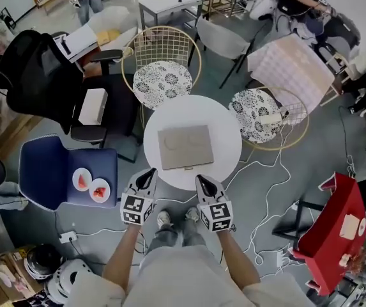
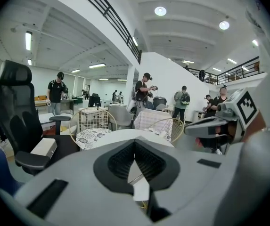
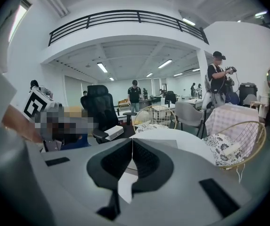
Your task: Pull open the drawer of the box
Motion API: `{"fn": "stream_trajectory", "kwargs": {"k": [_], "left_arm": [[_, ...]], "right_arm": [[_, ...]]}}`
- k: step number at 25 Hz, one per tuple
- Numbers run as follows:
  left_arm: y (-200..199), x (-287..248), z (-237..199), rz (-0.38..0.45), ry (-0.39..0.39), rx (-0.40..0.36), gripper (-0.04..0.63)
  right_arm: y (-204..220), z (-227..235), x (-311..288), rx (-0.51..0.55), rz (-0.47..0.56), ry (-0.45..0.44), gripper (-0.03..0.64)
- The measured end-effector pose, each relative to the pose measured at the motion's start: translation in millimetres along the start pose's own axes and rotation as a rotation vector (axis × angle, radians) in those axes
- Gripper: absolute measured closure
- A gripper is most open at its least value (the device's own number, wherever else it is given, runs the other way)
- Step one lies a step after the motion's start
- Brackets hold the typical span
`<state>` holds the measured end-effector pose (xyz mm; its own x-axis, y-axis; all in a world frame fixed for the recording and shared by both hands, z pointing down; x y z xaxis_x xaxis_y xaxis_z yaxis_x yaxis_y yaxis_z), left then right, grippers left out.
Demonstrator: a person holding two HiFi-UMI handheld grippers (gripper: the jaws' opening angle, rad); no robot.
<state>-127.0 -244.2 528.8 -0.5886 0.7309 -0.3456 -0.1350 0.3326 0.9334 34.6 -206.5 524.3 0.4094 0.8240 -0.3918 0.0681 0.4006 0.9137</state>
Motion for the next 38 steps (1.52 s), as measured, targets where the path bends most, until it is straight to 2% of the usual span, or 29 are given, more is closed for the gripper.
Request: {"fn": "stream_trajectory", "kwargs": {"k": [8,20,29,38], "left_arm": [[43,-35,0,-0.06,-0.003,0.022,0.583],[94,-81,-5,-0.136,0.014,0.047,0.583],[126,-109,-15,-0.196,0.012,0.04,0.583],[136,-118,-16,-0.212,0.017,0.05,0.583]], "right_arm": [[45,18,-15,-0.058,-0.079,0.0,0.601],[89,33,-35,-0.105,-0.158,-0.006,0.601],[106,36,-47,-0.127,-0.187,-0.022,0.601],[114,34,-54,-0.157,-0.196,-0.043,0.601]]}}
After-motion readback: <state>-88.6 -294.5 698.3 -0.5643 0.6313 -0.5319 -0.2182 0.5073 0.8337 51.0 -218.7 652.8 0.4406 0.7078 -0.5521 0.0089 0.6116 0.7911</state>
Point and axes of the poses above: the fingertips, and each gripper's own axes: x backward along the fingers, z to its right, y out of its underside, the point moved 2 cm from there along x, backward along the fingers, and after that the axes turned 1 degree about -x, right-handed, at the moved point
